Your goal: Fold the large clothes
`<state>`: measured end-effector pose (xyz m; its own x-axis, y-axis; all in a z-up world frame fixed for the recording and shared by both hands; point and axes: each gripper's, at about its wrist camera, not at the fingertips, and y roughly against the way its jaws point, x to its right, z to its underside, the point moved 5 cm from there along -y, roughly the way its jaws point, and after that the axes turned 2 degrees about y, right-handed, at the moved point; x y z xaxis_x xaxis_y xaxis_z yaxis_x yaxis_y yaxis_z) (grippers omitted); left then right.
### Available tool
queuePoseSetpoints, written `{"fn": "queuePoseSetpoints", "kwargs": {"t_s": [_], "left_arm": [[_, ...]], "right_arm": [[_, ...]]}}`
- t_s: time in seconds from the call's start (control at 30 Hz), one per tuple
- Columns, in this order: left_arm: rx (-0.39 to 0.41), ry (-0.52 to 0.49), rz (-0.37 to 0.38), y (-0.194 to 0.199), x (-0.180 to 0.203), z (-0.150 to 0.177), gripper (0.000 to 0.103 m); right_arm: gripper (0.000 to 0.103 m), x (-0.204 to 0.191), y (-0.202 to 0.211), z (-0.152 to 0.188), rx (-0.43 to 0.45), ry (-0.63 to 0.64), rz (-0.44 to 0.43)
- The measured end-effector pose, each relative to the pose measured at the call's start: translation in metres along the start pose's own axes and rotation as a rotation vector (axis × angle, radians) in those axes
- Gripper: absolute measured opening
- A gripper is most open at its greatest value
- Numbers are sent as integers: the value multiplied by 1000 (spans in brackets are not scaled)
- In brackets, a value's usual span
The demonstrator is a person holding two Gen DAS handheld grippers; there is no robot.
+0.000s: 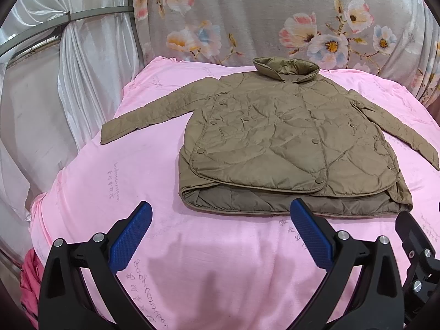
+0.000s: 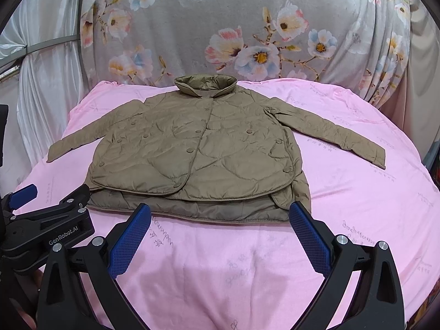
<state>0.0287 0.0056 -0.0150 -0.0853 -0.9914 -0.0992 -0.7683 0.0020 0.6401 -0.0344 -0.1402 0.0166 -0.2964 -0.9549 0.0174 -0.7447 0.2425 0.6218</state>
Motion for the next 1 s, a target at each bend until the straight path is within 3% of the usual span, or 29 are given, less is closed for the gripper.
{"fn": "queuePoseSetpoints", "kwargs": {"t_s": [0.57,0.83,1.0], "left_arm": [[-20,8,8,-13,-1,0,98],[-1,15,-6,-35,-12,-17,98],[-21,40,32,-63,-15,-37,98]], "right_arm": [[98,15,-14,7,-19,-32,-2],[98,86,-48,-8,-65,-160,33],[98,164,-75,-27,-43,-332,20]]}}
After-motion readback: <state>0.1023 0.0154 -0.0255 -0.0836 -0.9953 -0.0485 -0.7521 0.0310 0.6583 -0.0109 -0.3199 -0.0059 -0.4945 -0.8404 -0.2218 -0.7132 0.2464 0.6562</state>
